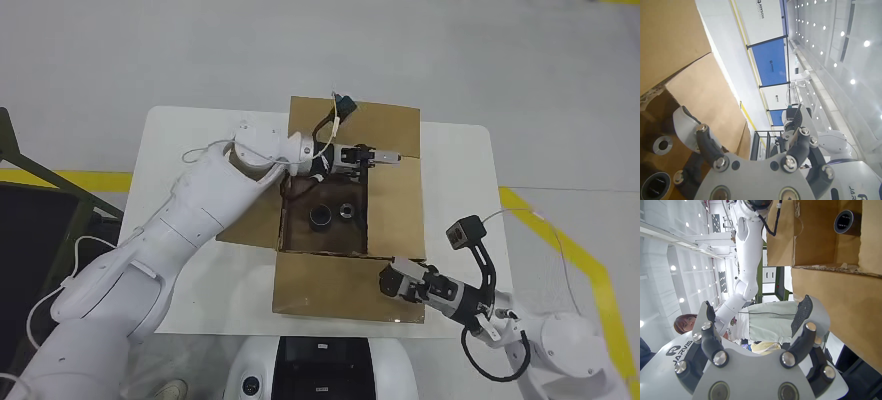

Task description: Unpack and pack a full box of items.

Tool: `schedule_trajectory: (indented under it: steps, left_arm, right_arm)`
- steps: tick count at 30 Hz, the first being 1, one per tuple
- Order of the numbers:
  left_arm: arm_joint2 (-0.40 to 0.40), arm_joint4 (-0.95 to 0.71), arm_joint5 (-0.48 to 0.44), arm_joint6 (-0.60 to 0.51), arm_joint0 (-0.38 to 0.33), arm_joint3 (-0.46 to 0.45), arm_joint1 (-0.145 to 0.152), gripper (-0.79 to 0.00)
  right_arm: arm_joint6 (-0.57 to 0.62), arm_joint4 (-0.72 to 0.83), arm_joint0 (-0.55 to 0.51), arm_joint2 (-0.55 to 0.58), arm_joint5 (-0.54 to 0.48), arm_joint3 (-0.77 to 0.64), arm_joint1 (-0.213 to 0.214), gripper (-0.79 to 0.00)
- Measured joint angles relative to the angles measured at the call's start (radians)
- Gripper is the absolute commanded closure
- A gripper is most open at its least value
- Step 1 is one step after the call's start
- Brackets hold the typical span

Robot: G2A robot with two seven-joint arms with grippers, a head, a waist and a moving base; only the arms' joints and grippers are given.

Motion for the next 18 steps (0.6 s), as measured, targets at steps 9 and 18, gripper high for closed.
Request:
schedule_trajectory:
  steps: [9, 18]
  left_arm:
    - [0.055, 0.100, -0.016, 0.069, -0.007, 0.058, -0.043, -0.785]
    - [0.046, 0.047, -0.072, 0.039, -0.017, 0.091, -0.076, -0.785]
  right_arm:
    - [-0.036, -0.058, 0.022, -0.056, 0.022, 0.002, 0.002, -0.785]
    - [-0.085, -0.058, 0.024, -0.074, 0.033, 0.017, 0.003, -0.785]
